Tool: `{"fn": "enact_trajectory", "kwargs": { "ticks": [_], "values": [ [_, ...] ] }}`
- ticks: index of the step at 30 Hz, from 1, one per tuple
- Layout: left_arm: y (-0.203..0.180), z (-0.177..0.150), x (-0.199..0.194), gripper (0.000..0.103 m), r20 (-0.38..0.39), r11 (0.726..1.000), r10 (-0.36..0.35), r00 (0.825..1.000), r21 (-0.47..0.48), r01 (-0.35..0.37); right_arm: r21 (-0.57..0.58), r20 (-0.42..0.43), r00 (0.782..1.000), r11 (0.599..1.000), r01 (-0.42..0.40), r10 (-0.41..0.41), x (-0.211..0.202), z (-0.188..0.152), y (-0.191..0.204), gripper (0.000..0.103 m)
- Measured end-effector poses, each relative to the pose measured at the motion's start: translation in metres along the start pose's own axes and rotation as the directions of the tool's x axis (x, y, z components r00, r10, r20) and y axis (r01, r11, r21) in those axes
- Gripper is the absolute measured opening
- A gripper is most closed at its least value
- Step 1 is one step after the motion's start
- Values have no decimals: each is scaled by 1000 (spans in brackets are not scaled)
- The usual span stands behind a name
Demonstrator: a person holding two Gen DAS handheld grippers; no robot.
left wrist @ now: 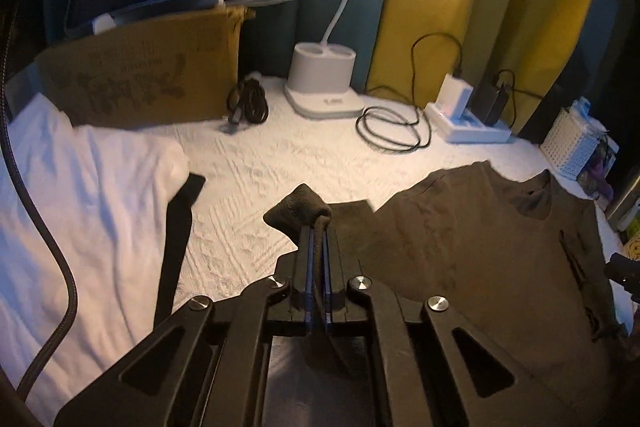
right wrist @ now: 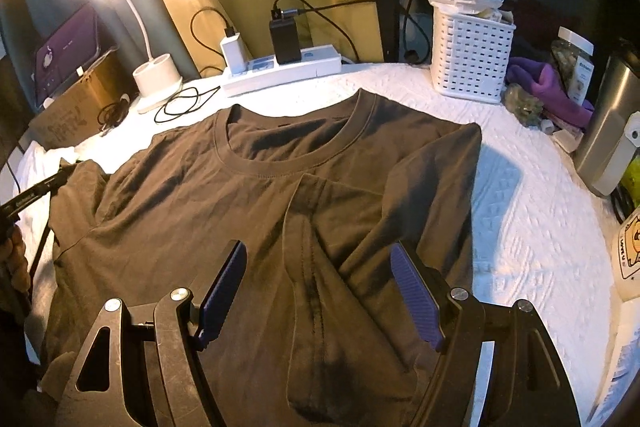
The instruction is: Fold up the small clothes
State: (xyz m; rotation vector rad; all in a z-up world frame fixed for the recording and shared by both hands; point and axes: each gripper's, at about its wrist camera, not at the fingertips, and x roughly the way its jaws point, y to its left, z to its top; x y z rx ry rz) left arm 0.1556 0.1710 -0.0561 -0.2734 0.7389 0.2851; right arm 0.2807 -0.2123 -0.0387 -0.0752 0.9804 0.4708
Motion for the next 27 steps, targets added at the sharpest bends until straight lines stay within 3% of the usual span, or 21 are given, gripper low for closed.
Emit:
{"fn": "enact_trajectory", "kwargs": {
  "ticks": [7,13,22,27],
  "values": [
    [-24,10,-25,2,40,999,-30,999,31,29,16,37,999,1000,-5,4,-17,-5,-11,77],
    [-67,13,-32,2,35,990,-80,996,117,76,50,58,998,999,-12,10,-27,-16,-30,77],
    [-142,-6,-6,2,-76,960,-150,986,227,163,97,78,997,995,-31,23,-34,-32,-58,77],
    [-169,-22,27,2,-183,950,-172,968,229,212,118,89,996,992,-39,29,-36,-40,-72,77]
  ]
}}
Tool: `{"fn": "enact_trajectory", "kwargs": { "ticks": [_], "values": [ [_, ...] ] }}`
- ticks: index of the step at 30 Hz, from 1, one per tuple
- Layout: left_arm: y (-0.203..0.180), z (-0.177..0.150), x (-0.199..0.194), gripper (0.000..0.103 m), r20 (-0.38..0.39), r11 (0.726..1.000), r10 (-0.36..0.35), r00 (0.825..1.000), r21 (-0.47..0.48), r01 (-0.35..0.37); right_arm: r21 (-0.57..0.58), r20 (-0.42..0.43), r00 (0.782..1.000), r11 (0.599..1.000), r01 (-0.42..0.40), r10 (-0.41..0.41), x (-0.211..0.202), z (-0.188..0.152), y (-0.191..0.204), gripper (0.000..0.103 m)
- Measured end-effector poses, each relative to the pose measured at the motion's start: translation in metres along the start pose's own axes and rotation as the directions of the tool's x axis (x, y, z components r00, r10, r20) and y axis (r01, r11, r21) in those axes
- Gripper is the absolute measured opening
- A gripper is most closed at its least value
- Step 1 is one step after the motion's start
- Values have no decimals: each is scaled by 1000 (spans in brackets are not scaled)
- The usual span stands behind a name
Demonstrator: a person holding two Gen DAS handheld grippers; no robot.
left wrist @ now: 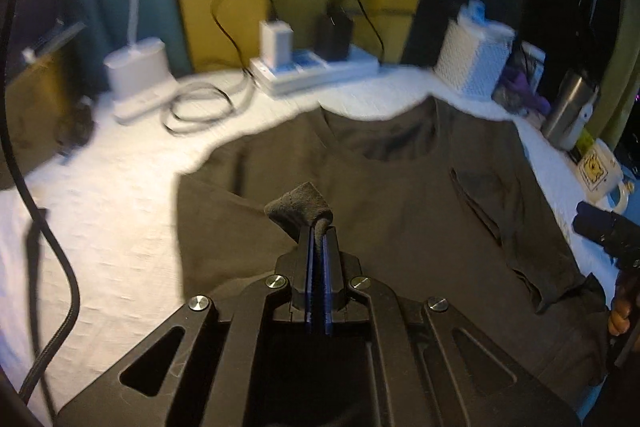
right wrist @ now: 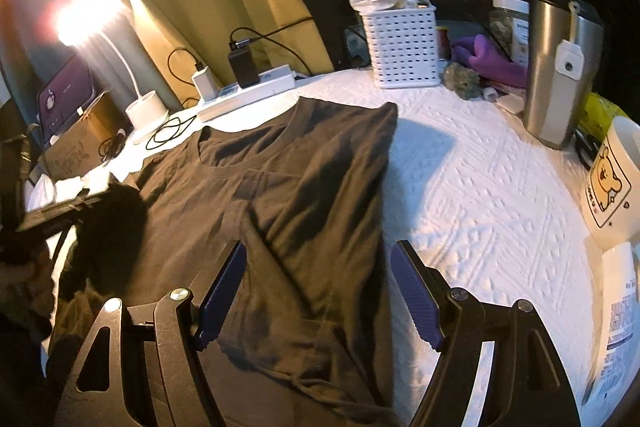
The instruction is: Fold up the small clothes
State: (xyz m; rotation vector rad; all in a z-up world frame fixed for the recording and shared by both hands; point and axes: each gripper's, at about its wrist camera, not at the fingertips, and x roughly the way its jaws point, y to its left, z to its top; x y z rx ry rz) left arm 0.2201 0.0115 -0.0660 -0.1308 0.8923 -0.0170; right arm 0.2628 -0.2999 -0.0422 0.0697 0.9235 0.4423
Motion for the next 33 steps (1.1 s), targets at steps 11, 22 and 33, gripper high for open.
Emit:
{"fn": "enact_trajectory", "kwargs": {
  "ticks": [11,22,33],
  "values": [
    [6,-19,-28,53,-55,988,-141,989,-77,136,29,-11,1000,1000,-3,3,3,-9,-16,77],
    [70,-34,-33,54,-49,988,-40,998,-153,32,11,-28,1000,1000,0,0,9,-10,-7,77],
    [51,-55,-36,53,-90,973,-210,973,-118,199,7,-48,998,1000,29,-28,8,-16,0,77]
  ]
}}
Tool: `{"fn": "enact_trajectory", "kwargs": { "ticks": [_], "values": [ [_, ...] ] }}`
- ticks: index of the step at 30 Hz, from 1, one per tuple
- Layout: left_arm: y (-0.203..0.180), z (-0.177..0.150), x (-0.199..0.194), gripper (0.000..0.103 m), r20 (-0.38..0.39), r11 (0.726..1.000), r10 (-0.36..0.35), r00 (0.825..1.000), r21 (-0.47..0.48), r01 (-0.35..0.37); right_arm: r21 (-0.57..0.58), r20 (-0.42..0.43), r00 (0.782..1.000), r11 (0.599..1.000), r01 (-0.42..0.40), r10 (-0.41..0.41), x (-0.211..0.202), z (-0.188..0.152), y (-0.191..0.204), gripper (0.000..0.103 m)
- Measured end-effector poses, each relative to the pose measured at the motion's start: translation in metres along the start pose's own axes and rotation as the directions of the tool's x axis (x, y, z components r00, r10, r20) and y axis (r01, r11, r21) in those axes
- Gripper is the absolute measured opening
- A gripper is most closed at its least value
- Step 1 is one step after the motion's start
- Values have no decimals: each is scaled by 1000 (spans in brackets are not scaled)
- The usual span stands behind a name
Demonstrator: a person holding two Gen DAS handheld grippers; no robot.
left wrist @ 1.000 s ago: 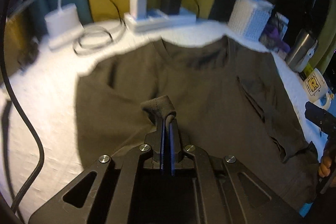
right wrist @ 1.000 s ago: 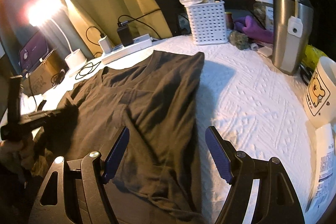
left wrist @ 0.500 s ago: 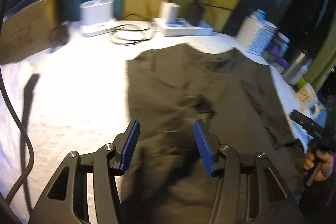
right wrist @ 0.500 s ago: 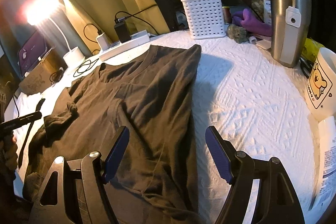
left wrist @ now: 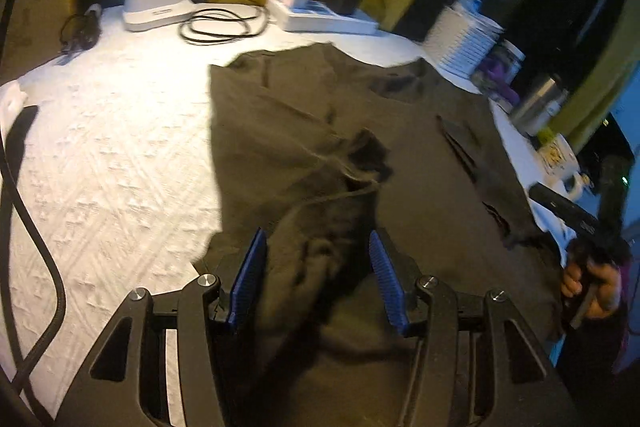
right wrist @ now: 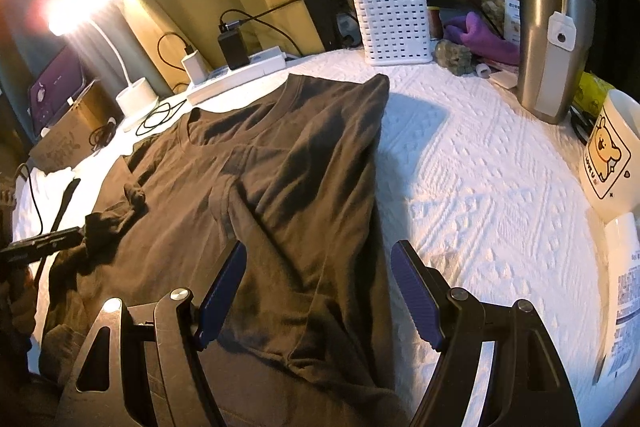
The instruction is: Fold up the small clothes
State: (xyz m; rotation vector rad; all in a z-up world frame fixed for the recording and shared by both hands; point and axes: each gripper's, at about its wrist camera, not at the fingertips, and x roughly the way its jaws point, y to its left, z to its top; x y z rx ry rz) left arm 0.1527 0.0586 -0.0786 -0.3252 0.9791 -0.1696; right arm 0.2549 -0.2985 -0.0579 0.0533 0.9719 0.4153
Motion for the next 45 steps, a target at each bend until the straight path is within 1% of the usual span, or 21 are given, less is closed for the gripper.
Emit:
{"fn": "enact_trajectory", "kwargs": {
  "ticks": [2,4,7,9,10,13,16,17,19,20,22,26,27,29,33,34,36,39,41,43,45],
  "values": [
    [-7,-3,0,53,-19,999,-31,999,18,31,-4,-2,1000,1000,1,-1,-1,-1,2,77],
    [-9,-5,-6,53,-10,999,-15,1000,31,16,-7,-1,1000,1000,0,0,-3,-2,4,77],
    [5,0,-19,54,27,999,48,998,-4,-48,-7,-1,1000,1000,4,-4,-4,-5,3,77],
    [21,3,-22,54,44,992,126,991,-32,-125,-4,-6,1000,1000,6,-6,-3,-6,2,77],
    [28,3,-21,54,43,988,148,988,-46,-146,-1,-8,1000,1000,7,-7,-3,-7,2,77],
    [47,0,-11,54,14,988,139,990,-75,-137,-5,-9,1000,1000,4,-4,-2,-8,3,77],
    [48,-6,-2,53,-1,993,84,996,-84,-84,-11,-8,1000,1000,4,-4,-3,-9,4,77],
    [44,-8,0,52,8,995,74,997,-73,-74,-9,-9,1000,1000,5,-5,-3,-9,4,77],
    [35,-10,-1,30,22,997,63,998,-41,-62,-6,-11,1000,1000,8,-8,-3,-9,4,77],
    [31,-10,-2,28,29,998,60,998,-27,-59,-6,-12,1000,1000,11,-11,-3,-10,4,77],
    [20,-11,-8,17,62,997,72,995,10,-73,-6,-13,1000,1000,13,-13,-4,-11,4,77],
    [3,-9,-17,17,111,994,82,990,62,-90,-6,-13,1000,1000,16,-16,-6,-14,3,77],
    [-1,-9,-18,17,118,990,106,987,78,-116,-4,-14,1000,1000,17,-17,-5,-15,3,77],
    [-8,-10,-18,17,142,976,174,974,103,-189,0,-16,1000,1000,16,-16,-6,-16,3,77],
    [-15,-14,-17,17,148,970,199,969,109,-216,-1,-20,1000,1000,15,-15,-6,-19,3,77],
    [-16,-16,-17,17,151,972,192,970,110,-209,-1,-20,1000,1000,15,-15,-6,-19,3,77],
    [-18,-19,-13,17,132,978,158,979,117,-174,0,-21,1000,1000,14,-14,-6,-20,3,77],
    [-24,-26,-10,12,103,978,132,986,145,-147,0,-20,1000,1000,14,-14,-7,-20,3,77],
    [-31,-29,-10,12,85,982,85,993,163,-98,-1,-18,1000,1000,12,-12,-7,-20,3,77],
    [-39,-33,-5,12,41,981,22,999,191,-30,1,-17,1000,1000,13,-13,-7,-20,1,77],
    [-46,-36,0,12,1,977,2,1000,215,-2,8,-14,1000,1000,14,-13,-9,-22,-1,77]
  ]
}}
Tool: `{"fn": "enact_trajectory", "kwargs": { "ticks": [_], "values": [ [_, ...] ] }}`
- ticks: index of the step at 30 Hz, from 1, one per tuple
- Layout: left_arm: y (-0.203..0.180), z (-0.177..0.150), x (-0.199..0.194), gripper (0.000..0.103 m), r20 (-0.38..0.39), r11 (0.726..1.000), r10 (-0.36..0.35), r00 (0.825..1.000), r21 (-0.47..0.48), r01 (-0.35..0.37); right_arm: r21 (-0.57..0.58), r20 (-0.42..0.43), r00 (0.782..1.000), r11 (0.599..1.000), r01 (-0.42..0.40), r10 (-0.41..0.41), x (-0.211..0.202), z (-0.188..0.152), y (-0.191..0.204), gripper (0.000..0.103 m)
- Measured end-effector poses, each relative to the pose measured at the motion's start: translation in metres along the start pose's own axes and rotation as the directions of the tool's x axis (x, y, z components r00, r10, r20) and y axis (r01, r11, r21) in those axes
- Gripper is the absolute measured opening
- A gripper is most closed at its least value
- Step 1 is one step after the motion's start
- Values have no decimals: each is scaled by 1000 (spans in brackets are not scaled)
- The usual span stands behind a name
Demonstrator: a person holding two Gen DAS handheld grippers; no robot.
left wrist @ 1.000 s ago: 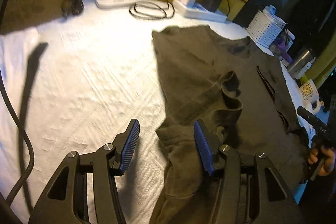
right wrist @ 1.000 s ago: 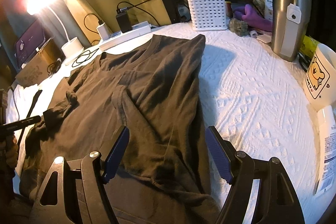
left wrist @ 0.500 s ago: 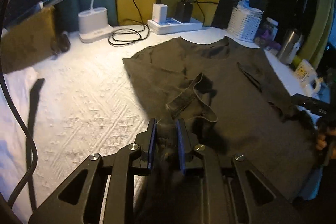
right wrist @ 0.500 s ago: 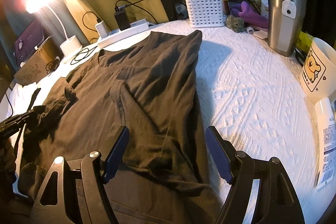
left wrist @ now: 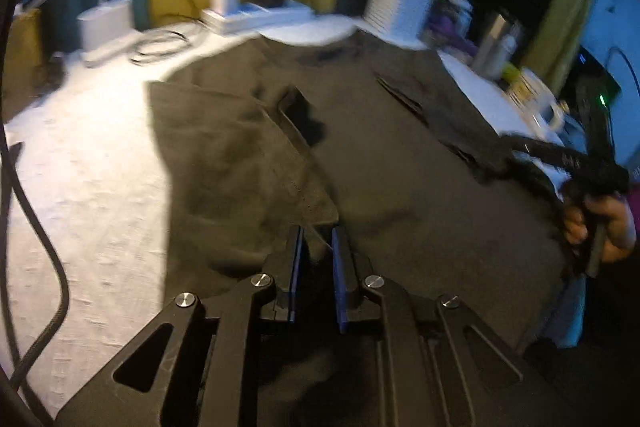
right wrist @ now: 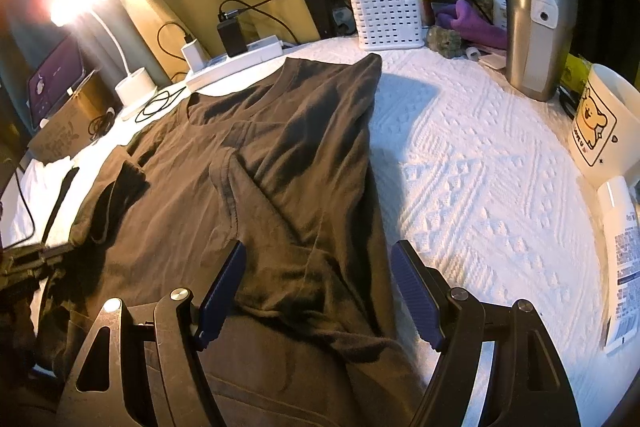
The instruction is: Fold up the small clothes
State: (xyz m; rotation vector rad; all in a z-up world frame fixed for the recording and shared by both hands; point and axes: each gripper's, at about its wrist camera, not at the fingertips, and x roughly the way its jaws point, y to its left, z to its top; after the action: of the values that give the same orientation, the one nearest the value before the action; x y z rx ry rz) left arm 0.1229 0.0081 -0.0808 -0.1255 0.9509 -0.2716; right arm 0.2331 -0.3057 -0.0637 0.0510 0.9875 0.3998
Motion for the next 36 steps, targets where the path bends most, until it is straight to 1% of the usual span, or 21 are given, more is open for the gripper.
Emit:
{"fn": "enact_trajectory", "kwargs": {
  "ticks": [3,6,8,9,10,13,16,17,19,20,22,28,33,34,35,36],
  "values": [
    [-6,3,-3,12,-23,999,-34,999,17,35,5,5,1000,1000,3,-3,-4,-3,-3,77],
    [-3,13,-13,14,-3,999,-39,999,17,39,17,8,1000,1000,13,-13,-9,-7,-8,77],
    [4,20,-16,31,26,1000,2,1000,-3,-2,23,14,1000,999,22,-22,-14,-10,-12,77],
    [9,24,-15,52,35,999,27,999,-21,-27,27,20,999,999,28,-28,-17,-11,-14,77],
    [14,28,-14,63,47,997,56,997,-46,-54,31,25,999,999,31,-32,-20,-12,-15,77],
    [26,34,-2,63,44,996,65,997,-69,-62,41,43,997,998,55,-57,-31,-16,-22,77],
    [32,33,22,63,-17,995,66,998,-73,-67,52,52,995,995,80,-83,-41,-20,-29,77],
    [30,31,29,63,-39,996,53,998,-64,-56,55,54,994,994,90,-93,-45,-21,-31,77],
    [22,28,32,63,-46,999,23,999,-41,-24,60,60,992,992,107,-110,-52,-24,-35,77],
    [15,26,31,63,-43,1000,1,999,-26,-2,63,64,991,991,114,-118,-56,-26,-36,77],
    [6,24,25,63,-31,1000,-14,999,-9,14,66,74,988,989,131,-136,-65,-30,-38,77],
    [2,15,-8,63,30,1000,6,1000,-12,-6,74,85,981,983,166,-172,-87,-49,-40,77],
    [1,-6,-31,63,52,1000,21,998,-18,-20,72,87,978,981,182,-188,-102,-70,-37,75],
    [0,-12,-35,63,54,1000,26,998,-18,-25,71,85,978,980,185,-191,-104,-75,-35,72],
    [-1,-16,-39,63,56,999,29,998,-19,-28,67,82,978,980,185,-190,-106,-78,-34,64],
    [-1,-20,-42,63,58,999,31,998,-20,-30,60,75,979,980,187,-192,-107,-83,-32,61]
  ]
}}
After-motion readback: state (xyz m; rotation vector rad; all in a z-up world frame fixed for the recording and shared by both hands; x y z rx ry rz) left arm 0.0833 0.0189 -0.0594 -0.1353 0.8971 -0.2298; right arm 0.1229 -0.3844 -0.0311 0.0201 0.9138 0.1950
